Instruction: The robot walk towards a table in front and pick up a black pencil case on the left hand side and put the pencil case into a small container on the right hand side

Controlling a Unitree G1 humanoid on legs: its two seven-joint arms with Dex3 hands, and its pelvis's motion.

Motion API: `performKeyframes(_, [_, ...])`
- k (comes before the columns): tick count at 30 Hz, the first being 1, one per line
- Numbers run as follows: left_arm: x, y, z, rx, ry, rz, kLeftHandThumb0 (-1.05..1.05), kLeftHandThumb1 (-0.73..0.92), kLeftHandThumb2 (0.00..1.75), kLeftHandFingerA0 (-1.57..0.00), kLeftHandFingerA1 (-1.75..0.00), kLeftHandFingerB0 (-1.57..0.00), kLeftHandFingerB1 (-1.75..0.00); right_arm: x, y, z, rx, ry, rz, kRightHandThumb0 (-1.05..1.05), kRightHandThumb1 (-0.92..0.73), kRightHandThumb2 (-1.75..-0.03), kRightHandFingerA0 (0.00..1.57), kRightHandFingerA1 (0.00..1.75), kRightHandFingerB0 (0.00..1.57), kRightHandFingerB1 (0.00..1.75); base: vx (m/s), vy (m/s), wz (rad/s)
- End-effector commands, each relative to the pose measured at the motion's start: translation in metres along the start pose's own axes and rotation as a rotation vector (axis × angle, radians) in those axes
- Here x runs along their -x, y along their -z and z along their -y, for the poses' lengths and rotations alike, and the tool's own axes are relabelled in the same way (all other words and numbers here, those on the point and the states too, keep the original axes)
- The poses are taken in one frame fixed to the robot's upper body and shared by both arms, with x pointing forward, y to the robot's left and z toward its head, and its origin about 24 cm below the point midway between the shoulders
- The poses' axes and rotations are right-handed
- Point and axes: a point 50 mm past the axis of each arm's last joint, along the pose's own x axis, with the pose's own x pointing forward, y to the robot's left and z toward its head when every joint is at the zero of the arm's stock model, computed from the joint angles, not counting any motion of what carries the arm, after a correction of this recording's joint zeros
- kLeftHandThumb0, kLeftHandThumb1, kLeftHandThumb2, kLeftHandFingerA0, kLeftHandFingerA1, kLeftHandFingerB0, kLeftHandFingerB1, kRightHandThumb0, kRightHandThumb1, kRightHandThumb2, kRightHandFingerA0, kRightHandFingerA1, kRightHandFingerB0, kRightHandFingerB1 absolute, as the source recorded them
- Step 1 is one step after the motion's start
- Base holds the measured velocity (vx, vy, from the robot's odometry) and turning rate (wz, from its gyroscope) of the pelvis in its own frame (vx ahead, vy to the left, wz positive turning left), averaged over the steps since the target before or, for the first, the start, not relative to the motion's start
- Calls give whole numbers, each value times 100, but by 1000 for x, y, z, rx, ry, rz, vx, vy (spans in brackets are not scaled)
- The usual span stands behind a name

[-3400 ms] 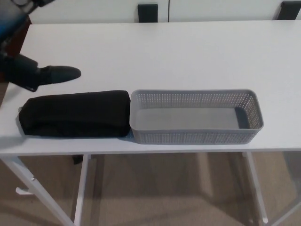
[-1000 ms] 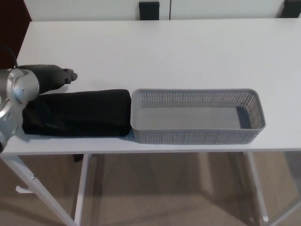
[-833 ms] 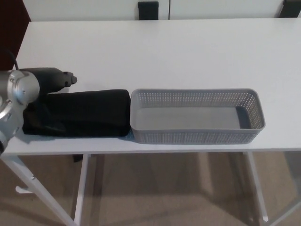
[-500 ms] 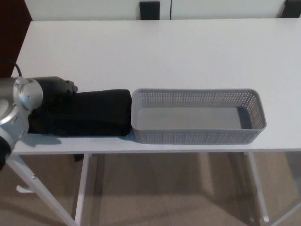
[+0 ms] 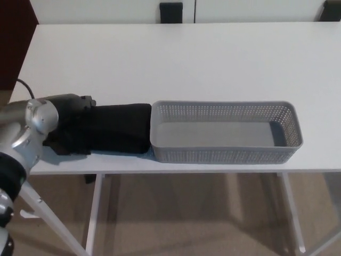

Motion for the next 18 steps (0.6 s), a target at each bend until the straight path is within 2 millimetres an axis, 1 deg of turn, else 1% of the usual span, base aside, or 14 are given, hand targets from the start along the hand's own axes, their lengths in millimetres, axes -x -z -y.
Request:
performKeyframes(1, [-6, -3, 30, 74, -23, 116, -16, 85, 65, -92, -95, -57, -38, 2, 1, 7, 39, -2, -23, -54, -61, -58, 46, 40, 26, 33, 0, 0, 0])
performKeyframes(2, [-6, -3, 31, 72, -26, 120, -16, 85, 65, -92, -95, -57, -38, 2, 1, 7, 40, -2, -24, -54, -61, -58, 46, 40, 26, 33, 0, 0, 0])
performKeyframes(3, [-6, -4, 29, 58, -32, 127, -14, 79, 65, -102, -115, -68, -43, 2, 0, 8, 42, -2, -22, -54, -61, -58, 45, 40, 27, 33, 0, 0, 0])
performKeyframes(4, [-6, -5, 29, 52, -35, 128, -14, 78, 67, -106, -115, -80, -51, 2, -1, 9, 42, -2, -22, -55, -61, -58, 45, 40, 27, 33, 0, 0, 0])
performKeyframes(5, [-5, -4, 29, 46, -43, 133, -12, 78, 70, -103, -117, -84, -58, 1, -1, 10, 41, -3, -22, -55, -61, -58, 45, 39, 27, 33, 0, 0, 0])
performKeyframes(6, [-5, -3, 29, 47, -48, 133, -13, 78, 69, -105, -119, -84, -64, 1, -2, 10, 41, -4, -23, -55, -61, -58, 45, 39, 27, 33, 0, 0, 0])
performKeyframes(7, [-5, -2, 28, 48, -54, 132, -13, 78, 69, -105, -119, -84, -64, 1, -2, 10, 39, -4, -25, -55, -61, -58, 45, 39, 27, 33, 0, 0, 0])
performKeyframes(8, [-4, 0, 27, 57, -66, 128, -15, 82, 71, -102, -119, -78, -80, 1, -2, 10, 45, -6, -25, -55, -61, -58, 45, 39, 28, 33, 0, 0, 0])
performKeyframes(9, [-3, 0, 26, 59, -72, 127, -14, 83, 71, -99, -120, -77, -84, 1, -3, 10, 48, -6, -24, -56, -61, -58, 45, 39, 29, 34, 0, 0, 0])
performKeyframes(13, [-1, 3, 22, 55, -94, 136, -13, 83, 69, -98, -119, -74, -79, 0, -4, 11, 51, -2, -24, -55, -61, -58, 46, 39, 30, 34, 0, 0, 0])
performKeyframes(14, [2, 5, 19, 47, -108, 138, -14, 85, 66, -96, -121, -72, -81, 0, -5, 12, 58, -2, -19, -56, -61, -58, 46, 40, 30, 34, 0, 0, 0])
performKeyframes(15, [4, 8, 15, 41, -116, 138, -14, 83, 65, -96, -121, -72, -77, 0, -6, 13, 61, -2, -18, -56, -61, -58, 46, 40, 31, 34, 0, 0, 0])
performKeyframes(16, [5, 10, 12, 37, -122, 136, -14, 83, 65, -96, -121, -72, -77, 0, -7, 14, 59, -1, -18, -56, -61, -58, 46, 40, 31, 34, 0, 0, 0])
performKeyframes(18, [8, 14, 7, 38, -131, 127, -14, 84, 65, -94, -116, -73, -75, -1, -10, 16, 63, 2, -15, -55, -62, -59, 45, 39, 31, 35, 0, 0, 0])
